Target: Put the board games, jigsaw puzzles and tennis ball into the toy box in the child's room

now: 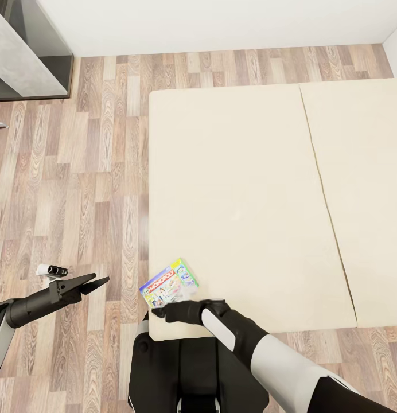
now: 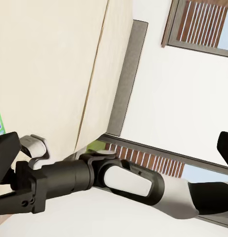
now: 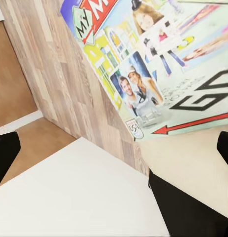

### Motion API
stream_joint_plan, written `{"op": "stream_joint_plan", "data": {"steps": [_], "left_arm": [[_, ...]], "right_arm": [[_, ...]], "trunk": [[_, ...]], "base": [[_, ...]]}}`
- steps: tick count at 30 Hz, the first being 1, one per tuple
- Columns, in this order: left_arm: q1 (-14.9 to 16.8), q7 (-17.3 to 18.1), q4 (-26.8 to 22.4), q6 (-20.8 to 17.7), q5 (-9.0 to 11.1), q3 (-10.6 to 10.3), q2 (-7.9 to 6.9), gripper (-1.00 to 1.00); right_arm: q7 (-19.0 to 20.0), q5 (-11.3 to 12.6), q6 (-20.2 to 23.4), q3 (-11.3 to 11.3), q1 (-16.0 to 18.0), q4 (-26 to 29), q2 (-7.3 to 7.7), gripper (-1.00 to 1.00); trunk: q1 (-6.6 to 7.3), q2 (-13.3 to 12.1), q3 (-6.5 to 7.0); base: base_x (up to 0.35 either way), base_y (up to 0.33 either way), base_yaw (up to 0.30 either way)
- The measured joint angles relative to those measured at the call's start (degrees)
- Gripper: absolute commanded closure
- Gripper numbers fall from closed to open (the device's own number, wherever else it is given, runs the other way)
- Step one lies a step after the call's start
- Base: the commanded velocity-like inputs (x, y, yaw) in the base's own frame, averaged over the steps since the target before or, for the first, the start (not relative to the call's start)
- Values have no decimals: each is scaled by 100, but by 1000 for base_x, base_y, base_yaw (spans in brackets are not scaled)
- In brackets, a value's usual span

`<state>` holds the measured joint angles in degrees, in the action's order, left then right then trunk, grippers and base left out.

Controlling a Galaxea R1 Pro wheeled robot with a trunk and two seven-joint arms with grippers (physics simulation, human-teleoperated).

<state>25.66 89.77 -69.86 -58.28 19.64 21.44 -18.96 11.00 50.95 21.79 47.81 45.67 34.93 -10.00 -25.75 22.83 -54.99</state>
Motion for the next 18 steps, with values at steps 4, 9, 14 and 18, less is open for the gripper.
{"op": "stream_joint_plan", "data": {"steps": [4,9,14,18], "left_arm": [[0,0,0,0,0,-2,0,-100],[0,0,0,0,0,0,0,-100],[0,0,0,0,0,0,0,-100],[0,0,0,0,0,0,0,-100]], "right_arm": [[-11,1,83,-6,-1,-43,0,-100],[-16,1,125,-8,-1,-62,0,-100],[-18,-2,109,-8,-1,-70,0,-100],[-13,-7,64,-8,-1,-66,0,-100]], "trunk": [[0,0,0],[0,0,0],[0,0,0],[0,0,0]], "base": [[0,0,0],[0,0,0],[0,0,0],[0,0,0]]}}
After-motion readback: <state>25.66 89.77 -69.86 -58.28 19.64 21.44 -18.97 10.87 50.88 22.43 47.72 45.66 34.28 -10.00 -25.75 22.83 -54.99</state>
